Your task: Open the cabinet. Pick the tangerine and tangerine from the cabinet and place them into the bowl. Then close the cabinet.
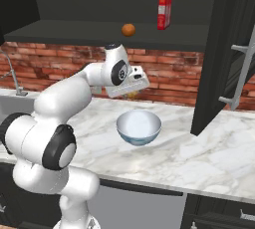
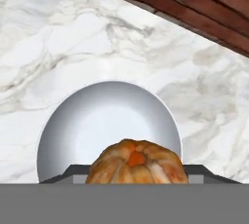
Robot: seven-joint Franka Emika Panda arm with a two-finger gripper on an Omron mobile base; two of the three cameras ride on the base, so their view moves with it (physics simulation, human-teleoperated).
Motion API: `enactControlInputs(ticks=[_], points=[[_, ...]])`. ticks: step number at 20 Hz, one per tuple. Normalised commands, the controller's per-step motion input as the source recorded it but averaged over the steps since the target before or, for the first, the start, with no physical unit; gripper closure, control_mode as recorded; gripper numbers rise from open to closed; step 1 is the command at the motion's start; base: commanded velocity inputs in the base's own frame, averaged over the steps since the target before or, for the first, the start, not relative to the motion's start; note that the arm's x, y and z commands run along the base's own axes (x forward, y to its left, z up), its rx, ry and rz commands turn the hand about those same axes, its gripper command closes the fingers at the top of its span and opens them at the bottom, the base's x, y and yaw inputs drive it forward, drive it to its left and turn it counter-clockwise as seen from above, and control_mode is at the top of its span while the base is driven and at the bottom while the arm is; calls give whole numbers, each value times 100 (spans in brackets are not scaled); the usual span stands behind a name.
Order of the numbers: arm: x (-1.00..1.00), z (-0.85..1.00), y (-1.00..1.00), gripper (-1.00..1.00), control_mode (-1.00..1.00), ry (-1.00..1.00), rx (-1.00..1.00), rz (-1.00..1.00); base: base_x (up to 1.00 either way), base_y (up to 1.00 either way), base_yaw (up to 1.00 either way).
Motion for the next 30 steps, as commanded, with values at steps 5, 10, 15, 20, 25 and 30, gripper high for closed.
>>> enactControlInputs(ticks=[5, 10, 15, 20, 25, 30], points=[[0, -62, -40, 100, -100, 1, 12, 0, 0, 0, 0], [0, -44, -16, 100, -100, 0, 15, 0, 0, 0, 0], [7, -46, -5, 100, -100, 0, 8, 0, 0, 0, 0], [25, -47, -10, 100, -100, 0, 0, 0, 0, 0, 0], [24, -61, 0, 100, -100, 0, 0, 0, 0, 0, 0], [11, -24, 0, -100, -100, -2, 0, 0, 0, 0, 0]])
